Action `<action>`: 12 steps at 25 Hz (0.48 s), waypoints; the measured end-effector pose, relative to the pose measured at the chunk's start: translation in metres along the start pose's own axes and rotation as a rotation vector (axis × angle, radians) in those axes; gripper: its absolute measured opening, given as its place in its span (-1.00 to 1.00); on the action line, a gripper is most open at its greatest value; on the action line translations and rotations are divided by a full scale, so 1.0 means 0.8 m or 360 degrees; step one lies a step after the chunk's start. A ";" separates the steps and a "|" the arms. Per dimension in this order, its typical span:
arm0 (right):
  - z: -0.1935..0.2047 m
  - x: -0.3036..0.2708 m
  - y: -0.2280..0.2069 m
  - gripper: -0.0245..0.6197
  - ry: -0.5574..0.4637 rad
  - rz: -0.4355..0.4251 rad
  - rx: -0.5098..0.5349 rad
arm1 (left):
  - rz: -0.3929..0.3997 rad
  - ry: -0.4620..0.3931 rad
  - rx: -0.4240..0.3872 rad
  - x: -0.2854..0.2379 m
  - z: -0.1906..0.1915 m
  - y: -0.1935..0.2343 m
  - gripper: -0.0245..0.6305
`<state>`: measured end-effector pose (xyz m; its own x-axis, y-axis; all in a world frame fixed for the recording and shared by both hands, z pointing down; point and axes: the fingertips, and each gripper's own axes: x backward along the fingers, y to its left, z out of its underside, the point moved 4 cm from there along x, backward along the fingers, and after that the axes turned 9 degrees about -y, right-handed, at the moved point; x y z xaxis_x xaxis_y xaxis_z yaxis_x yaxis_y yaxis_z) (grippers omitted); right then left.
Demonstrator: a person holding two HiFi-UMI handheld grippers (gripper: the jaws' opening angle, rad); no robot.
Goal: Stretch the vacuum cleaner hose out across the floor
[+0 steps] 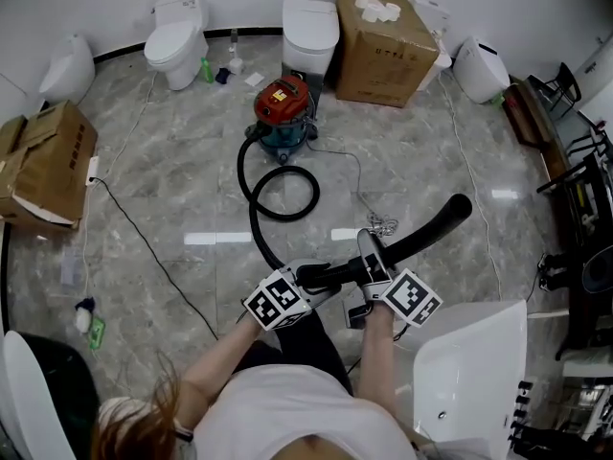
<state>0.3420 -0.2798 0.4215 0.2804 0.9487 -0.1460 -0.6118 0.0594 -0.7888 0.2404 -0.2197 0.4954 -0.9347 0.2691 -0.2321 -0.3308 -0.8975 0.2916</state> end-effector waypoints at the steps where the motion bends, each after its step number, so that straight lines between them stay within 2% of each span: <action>1: 0.011 0.007 0.007 -0.34 0.0011 -0.0008 0.0006 | -0.0007 -0.0001 0.0005 0.011 0.005 -0.007 -0.31; 12: 0.119 0.104 0.073 -0.34 -0.0008 -0.0052 -0.0020 | -0.0041 0.0000 -0.0076 0.136 0.058 -0.090 -0.31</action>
<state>0.2593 -0.1677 0.4200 0.2962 0.9479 -0.1173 -0.5931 0.0863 -0.8005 0.1566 -0.1096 0.4926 -0.9259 0.2927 -0.2389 -0.3485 -0.9058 0.2411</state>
